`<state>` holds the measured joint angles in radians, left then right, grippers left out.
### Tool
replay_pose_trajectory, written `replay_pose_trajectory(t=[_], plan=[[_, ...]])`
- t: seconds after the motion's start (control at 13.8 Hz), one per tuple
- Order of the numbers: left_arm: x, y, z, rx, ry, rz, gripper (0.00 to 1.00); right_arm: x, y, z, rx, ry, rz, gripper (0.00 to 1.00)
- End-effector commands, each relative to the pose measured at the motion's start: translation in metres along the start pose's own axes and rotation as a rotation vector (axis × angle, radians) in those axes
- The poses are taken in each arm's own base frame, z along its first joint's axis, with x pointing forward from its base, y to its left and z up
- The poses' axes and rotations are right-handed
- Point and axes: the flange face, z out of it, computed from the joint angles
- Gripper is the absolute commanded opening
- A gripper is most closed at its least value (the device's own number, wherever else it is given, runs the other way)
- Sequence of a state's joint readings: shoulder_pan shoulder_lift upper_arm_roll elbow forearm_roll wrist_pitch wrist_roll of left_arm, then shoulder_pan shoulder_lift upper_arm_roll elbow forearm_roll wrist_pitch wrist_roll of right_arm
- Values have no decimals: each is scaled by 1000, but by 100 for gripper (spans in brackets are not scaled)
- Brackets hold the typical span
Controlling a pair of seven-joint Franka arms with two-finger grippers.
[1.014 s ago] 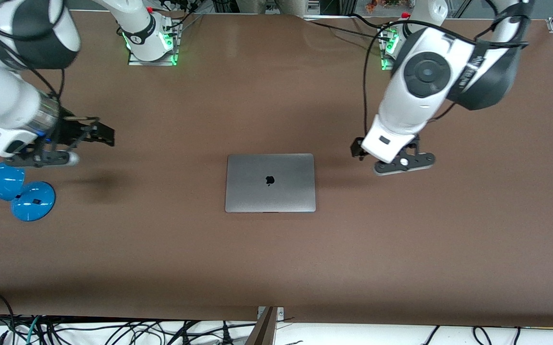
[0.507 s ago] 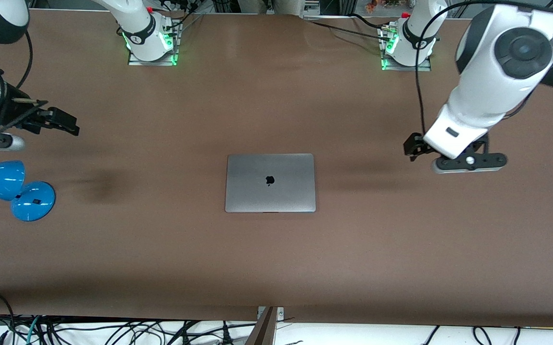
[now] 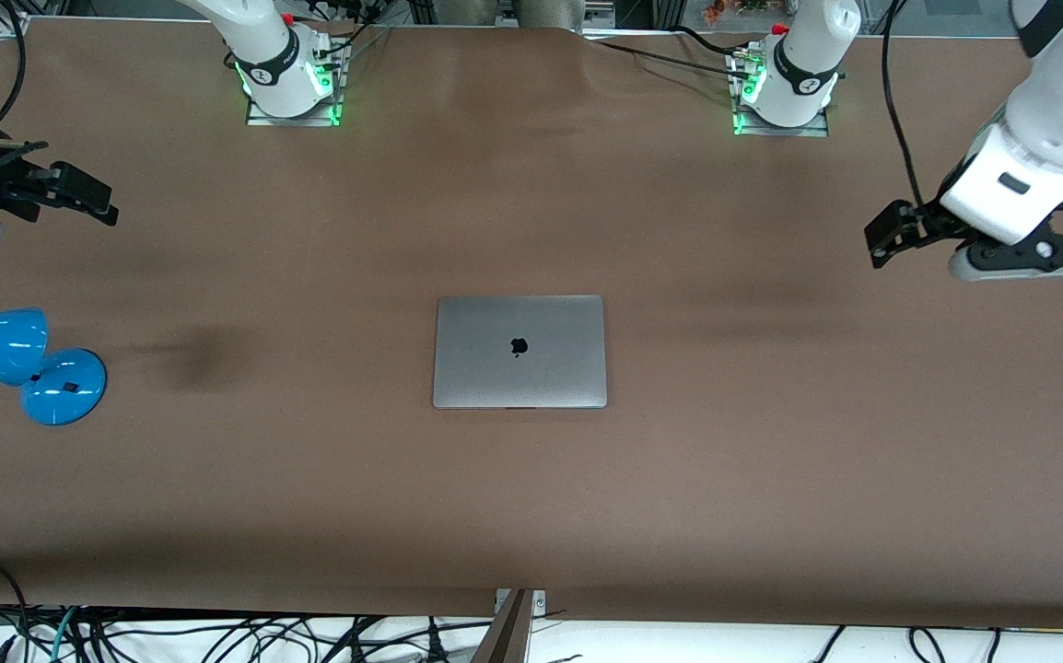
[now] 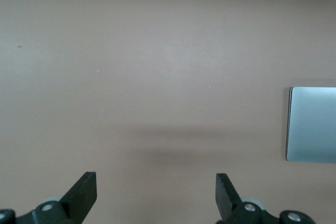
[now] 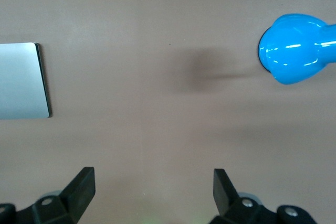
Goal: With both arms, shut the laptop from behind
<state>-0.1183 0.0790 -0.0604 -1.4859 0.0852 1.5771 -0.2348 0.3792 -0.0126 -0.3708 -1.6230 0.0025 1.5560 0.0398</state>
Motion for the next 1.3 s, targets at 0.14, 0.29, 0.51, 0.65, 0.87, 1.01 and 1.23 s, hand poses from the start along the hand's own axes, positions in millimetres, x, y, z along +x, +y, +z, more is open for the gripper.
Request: replay_pose_trajectory(t=[0.14,0.29,0.51,0.65,0.87,1.01,1.23], plan=[[-18,-19,-29,-17,-3,0,100,-22,9,-15,9,32,-18,100],[-23,-22,-30,-21,2,-1,100,-31,17,-15,21,32,-12,100],[-25,-25,-26,-37,-9,-12,100,-32,8,-20,16,24,-36,100],[-38,-27,-22,-41,7,-11,100,-26,-1,-29,-1,4,-44,100],[-55,-25,-24,-39,9,-26,100,-21,-5,-25,0,-4,-46,100],[-57,-28,-23,-33,-12,-26,100,-16,-3,-18,-3,-14,-38,100],[-56,-25,-10,-35,-23,-28,100,-12,1,-12,-9,-25,-23,100]])
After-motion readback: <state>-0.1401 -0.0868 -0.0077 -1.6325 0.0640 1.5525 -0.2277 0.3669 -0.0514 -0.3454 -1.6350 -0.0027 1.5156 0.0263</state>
